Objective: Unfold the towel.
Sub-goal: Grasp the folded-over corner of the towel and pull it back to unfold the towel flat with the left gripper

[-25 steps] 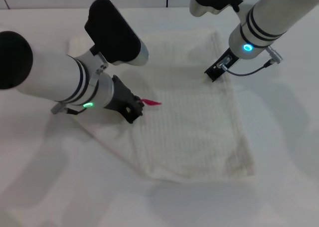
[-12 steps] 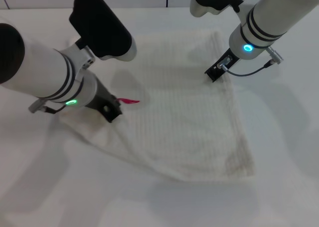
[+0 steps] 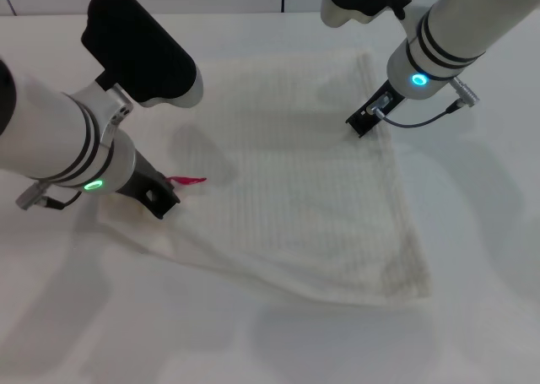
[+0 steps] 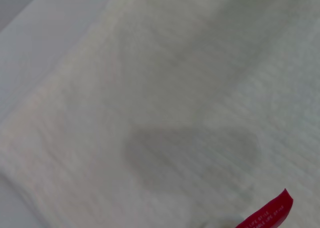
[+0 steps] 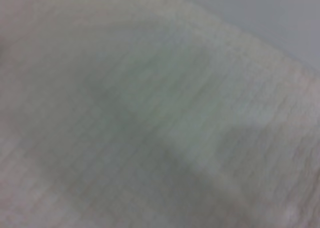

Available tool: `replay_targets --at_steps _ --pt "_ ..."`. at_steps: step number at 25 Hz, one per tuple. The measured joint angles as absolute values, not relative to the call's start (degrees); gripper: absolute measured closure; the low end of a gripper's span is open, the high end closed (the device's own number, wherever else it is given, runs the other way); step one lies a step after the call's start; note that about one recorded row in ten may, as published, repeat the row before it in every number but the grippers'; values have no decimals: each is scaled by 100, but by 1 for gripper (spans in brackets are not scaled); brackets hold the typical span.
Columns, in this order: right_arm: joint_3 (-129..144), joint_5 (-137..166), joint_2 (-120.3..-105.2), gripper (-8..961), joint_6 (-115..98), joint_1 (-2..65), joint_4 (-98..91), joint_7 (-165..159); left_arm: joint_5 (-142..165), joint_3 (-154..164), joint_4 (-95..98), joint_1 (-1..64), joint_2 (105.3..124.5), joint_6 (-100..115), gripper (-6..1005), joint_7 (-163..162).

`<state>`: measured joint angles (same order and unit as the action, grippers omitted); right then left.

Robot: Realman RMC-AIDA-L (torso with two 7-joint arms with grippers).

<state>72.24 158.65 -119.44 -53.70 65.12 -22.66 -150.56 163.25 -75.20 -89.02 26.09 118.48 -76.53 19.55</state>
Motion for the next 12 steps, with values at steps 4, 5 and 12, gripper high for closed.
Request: replay_targets --at_steps 4,5,12 --pt "7222 15864 -11944 954 -5370 6515 -2268 -15055 16347 -7338 -9141 2490 11847 -7859 918 1671" --pt "7219 15865 -11944 954 -5370 6515 -2268 -15055 16347 -7338 -9141 2490 11847 -7859 918 1671" --pt "7212 15864 -11944 953 -5370 6513 -2268 -15055 16528 -7159 -9288 2385 11841 -8088 917 1261"
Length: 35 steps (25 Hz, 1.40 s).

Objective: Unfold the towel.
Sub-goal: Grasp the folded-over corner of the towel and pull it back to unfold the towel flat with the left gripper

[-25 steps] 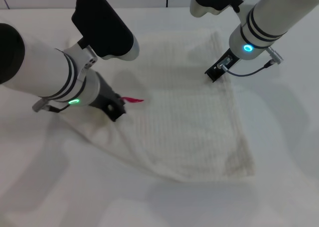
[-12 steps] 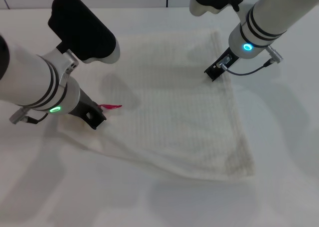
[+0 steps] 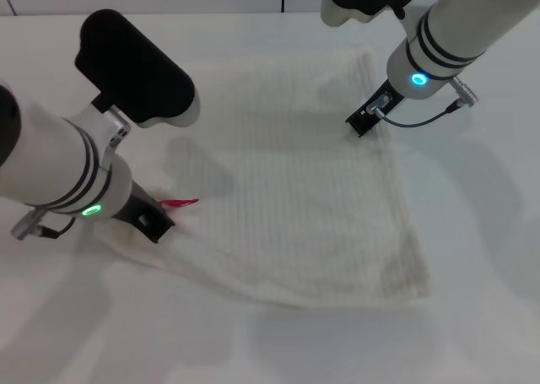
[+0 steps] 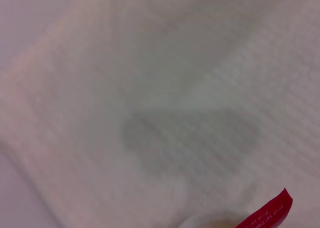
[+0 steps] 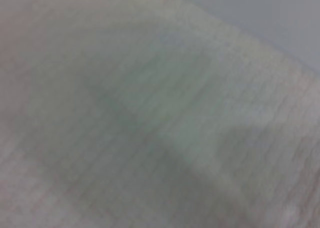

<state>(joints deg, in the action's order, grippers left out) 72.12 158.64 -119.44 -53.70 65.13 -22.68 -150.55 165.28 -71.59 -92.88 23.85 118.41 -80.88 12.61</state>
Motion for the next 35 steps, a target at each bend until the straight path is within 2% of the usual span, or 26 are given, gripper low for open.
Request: replay_targets --at_steps 35 --pt "7222 15865 -11937 954 -5419 6503 -2267 -15055 16560 -7192 -9800 2046 11818 -8731 899 765"
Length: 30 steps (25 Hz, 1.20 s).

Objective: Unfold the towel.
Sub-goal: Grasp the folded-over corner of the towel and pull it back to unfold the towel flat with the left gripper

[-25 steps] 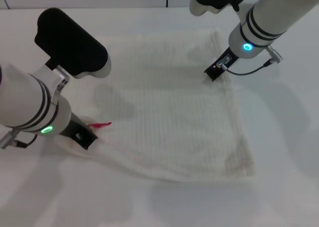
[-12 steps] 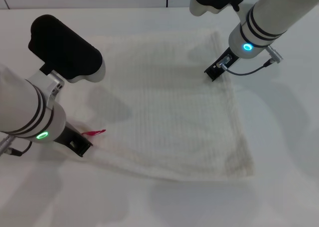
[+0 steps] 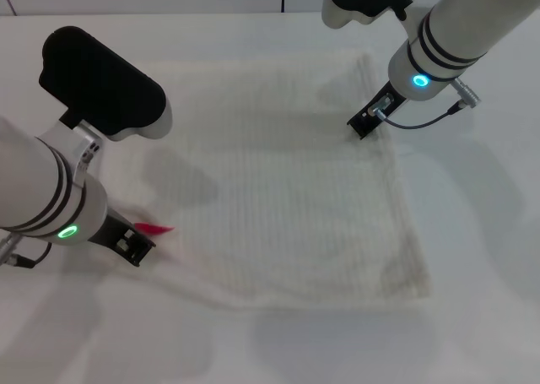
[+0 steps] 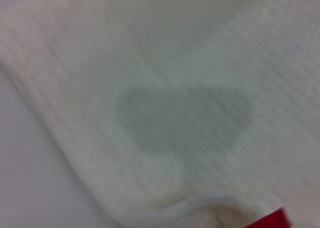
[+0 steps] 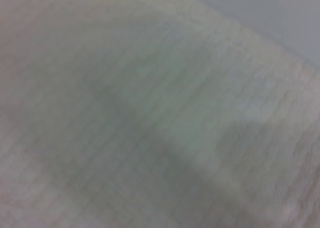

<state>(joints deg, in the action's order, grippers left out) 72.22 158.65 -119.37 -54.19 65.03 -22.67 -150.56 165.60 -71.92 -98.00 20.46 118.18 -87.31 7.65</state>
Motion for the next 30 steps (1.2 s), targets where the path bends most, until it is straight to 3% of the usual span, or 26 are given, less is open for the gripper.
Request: replay_targets --at_steps 3,13,19,24,30 --pt "7224 15864 -11936 953 -5424 6503 -2267 -15056 16565 -7255 -9783 2041 11810 -8713 688 770" --pt "7225 15865 -11927 953 -5433 6487 -2268 -15056 16577 -7337 -9772 1885 11665 -8768 456 794" --pt "7225 15874 -11921 954 -5433 6486 -2267 -15056 16576 -7434 -9906 1804 11579 -8935 220 776" --pt "7225 15879 -11918 954 -5416 6486 -2268 -15055 16579 -7595 -9953 1805 11521 -8960 153 777" --pt "7225 15870 -11918 954 -5420 6480 -2273 -15010 16580 -7959 -10469 1778 11481 -9000 155 923"
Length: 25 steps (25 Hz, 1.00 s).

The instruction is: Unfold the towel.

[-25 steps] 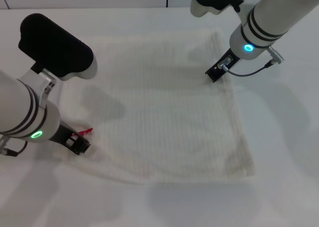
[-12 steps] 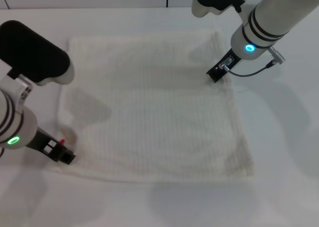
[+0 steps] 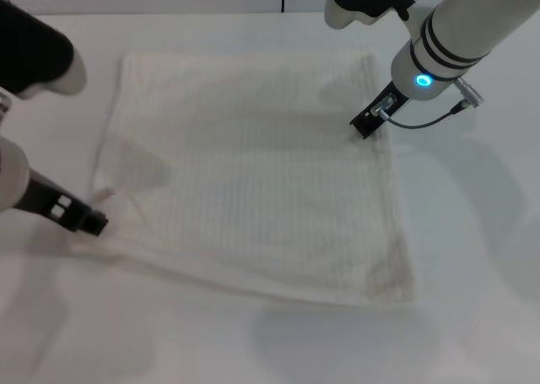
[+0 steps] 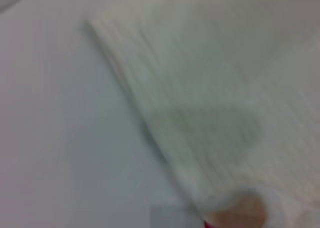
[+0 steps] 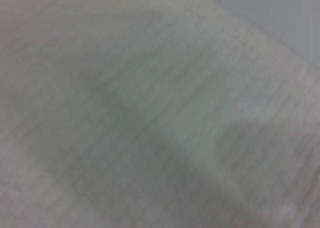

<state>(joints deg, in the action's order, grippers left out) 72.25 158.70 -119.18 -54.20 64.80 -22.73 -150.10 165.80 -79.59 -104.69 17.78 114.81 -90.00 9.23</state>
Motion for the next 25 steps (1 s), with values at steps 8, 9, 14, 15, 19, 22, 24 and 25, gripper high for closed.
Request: replay_targets --at_steps 8,9,14,15,19,22,24,25 --pt "7224 15864 -11917 953 -5431 6427 -2277 -15007 16576 -8031 -10729 1721 11648 -9161 154 1149" --pt "7224 15864 -11918 953 -5437 6424 -2277 -15006 16577 -8038 -10757 1714 11637 -9193 154 1150" --pt "7217 15864 -11919 953 -5438 6410 -2302 -15004 16574 -8197 -11071 1587 11601 -9021 154 1193" --pt "7213 15864 -11921 953 -5425 6398 -2341 -15004 16577 -8262 -11116 1561 11598 -8898 153 1236" --pt "7216 15863 -11945 954 -5426 6213 -2872 -15004 16573 -8753 -11193 1289 11706 -7425 153 1978" --pt "7391 15779 -11959 954 -5436 5832 -3735 -14996 16562 -9001 -11006 660 11831 -4640 154 2672" --pt "7544 15672 -11959 954 -5400 5681 -4038 -14991 16561 -9005 -10924 550 11831 -4128 155 2691" --pt "7718 15526 -11956 954 -5350 5503 -4385 -14969 16563 -9009 -10723 385 11829 -3224 155 2686"
